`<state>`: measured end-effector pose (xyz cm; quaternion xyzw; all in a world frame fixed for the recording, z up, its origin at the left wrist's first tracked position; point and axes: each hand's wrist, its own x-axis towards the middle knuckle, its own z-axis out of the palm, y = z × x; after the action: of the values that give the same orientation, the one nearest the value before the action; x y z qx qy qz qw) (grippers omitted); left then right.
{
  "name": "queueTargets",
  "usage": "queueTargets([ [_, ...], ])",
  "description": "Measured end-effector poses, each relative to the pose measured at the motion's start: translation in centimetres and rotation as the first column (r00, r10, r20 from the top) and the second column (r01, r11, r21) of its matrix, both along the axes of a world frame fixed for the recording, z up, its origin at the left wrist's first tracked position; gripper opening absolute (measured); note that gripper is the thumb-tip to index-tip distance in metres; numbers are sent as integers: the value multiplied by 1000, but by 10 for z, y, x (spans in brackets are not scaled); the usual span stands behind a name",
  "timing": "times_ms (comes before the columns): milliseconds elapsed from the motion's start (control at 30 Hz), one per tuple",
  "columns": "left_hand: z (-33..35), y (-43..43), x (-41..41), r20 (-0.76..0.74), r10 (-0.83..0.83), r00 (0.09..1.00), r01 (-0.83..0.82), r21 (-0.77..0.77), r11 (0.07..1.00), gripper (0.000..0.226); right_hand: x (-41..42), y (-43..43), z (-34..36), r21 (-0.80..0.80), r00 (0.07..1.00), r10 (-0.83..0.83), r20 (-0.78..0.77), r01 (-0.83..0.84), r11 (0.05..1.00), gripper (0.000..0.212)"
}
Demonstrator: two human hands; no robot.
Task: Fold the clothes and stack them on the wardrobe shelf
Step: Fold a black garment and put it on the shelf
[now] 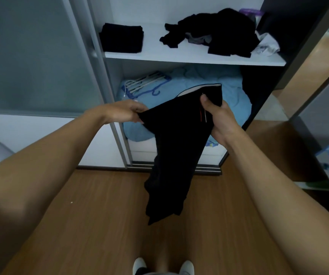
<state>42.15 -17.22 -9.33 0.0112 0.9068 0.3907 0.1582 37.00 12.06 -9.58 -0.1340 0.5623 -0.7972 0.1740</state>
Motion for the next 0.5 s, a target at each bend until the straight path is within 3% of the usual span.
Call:
queueTargets([
  [67,-2,0,2,66,-92,994,99,-115,988,42,-2,2,4,-41,998,-49,37,51,998,15],
  [167,-6,20,6,32,-137,990,141,-182,973,7,-3,1,8,-33,997,-56,50,58,998,15],
  [233,-16,39,3,-15,-165,986,162,-120,979,14,-2,-2,12,-10,999,-40,25,40,999,15],
  [300,-26,58,-1,-66,-116,991,115,-19,993,8,-2,-3,16,28,1000,-8,-3,8,1000,15],
  [367,-31,70,-6,-119,-55,991,64,76,995,24,-4,3,19,68,999,23,-22,-22,997,16],
  [500,-36,78,-8,-127,1,992,16,137,990,31,-13,22,22,119,999,-28,-47,33,992,13],
])
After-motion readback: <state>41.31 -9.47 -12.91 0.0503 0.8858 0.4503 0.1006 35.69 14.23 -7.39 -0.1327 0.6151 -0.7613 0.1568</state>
